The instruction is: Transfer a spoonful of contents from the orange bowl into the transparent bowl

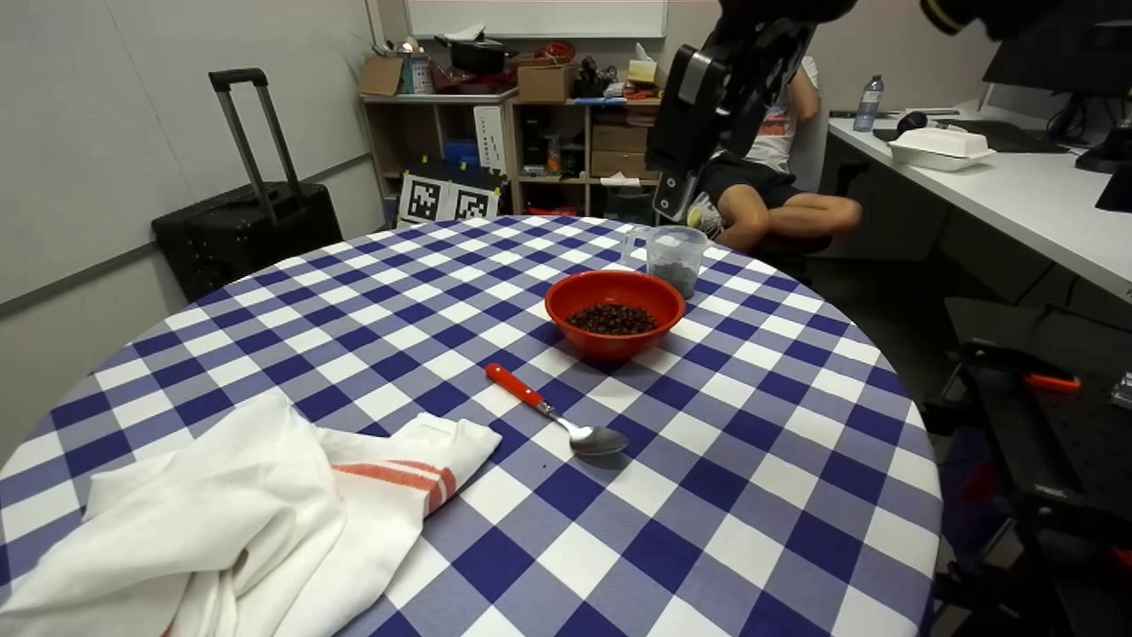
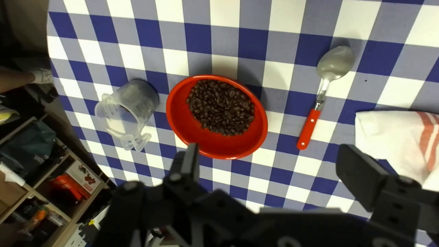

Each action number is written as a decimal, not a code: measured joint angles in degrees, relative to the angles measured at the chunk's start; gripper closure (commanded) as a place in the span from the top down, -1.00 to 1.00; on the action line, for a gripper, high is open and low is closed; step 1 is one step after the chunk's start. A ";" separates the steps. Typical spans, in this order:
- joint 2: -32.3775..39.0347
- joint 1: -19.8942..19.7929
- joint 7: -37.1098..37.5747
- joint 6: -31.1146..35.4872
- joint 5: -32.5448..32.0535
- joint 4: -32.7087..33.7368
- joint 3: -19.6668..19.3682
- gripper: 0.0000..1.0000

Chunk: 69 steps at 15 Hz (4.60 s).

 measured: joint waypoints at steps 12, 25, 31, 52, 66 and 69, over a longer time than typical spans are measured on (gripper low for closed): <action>29.64 25.89 -0.97 -25.59 11.98 33.37 -27.07 1.00; 51.61 29.92 -17.57 -29.50 22.83 56.90 -38.47 1.00; 60.13 29.75 -21.82 -31.94 26.59 64.69 -40.57 1.00; 71.33 29.09 -23.40 -38.82 32.61 75.85 -41.48 -0.98; 64.23 28.70 -30.09 -28.82 36.58 73.86 -40.73 -0.91; 59.29 27.91 -32.84 -18.96 36.09 69.68 -41.89 -0.91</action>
